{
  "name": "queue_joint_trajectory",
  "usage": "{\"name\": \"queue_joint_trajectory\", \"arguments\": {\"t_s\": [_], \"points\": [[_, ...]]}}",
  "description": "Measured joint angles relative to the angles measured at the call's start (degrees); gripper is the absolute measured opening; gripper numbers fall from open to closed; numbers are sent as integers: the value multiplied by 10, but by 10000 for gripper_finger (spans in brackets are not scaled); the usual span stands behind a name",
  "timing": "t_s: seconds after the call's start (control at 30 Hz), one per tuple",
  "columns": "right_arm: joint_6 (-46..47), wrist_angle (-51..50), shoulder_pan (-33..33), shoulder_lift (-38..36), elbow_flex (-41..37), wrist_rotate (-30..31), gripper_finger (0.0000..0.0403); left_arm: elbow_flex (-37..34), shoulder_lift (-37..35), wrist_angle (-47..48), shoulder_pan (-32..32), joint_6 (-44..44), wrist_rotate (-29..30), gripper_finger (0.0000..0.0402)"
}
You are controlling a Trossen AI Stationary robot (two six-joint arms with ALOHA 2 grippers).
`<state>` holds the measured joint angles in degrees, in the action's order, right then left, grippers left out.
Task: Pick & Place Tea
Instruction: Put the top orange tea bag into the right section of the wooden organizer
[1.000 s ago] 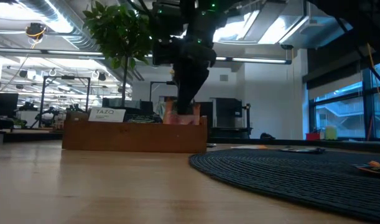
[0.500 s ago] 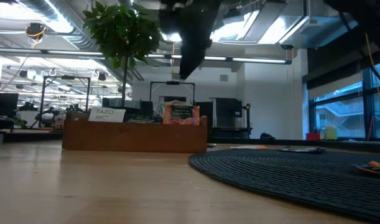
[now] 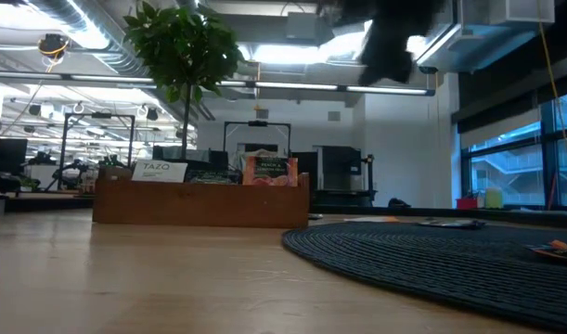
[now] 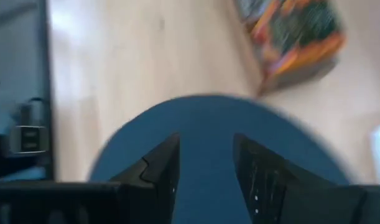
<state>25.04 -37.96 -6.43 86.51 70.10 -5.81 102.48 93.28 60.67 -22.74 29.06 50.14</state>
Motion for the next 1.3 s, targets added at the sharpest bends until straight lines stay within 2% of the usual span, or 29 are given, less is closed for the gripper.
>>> {"name": "queue_joint_trajectory", "arguments": {"t_s": [0.1, 0.27, 0.4, 0.67, 0.93, 1.17, 1.3], "points": [[68, 30, -33, -49, -69, -1, 149, 0, 24, -60, 19, -21, -65, 6], [167, 45, -96, -95, -138, -18, 149, 0, 74, -172, 31, -114, -220, 7], [220, 43, -152, -96, -160, -15, 149, 0, 121, -250, 34, -143, -284, 3], [362, 56, -277, -77, -162, 99, 149, 0, 204, -335, 37, -89, -405, 9], [470, 71, -390, -27, -162, 206, 149, 0, 253, -412, 32, -88, -456, 4], [495, 92, -432, 33, -162, 213, 149, -1, 283, -426, 40, -66, -450, 16], [495, 106, -432, 69, -162, 213, 149, -1, 298, -441, 45, -29, -479, 41]]}}
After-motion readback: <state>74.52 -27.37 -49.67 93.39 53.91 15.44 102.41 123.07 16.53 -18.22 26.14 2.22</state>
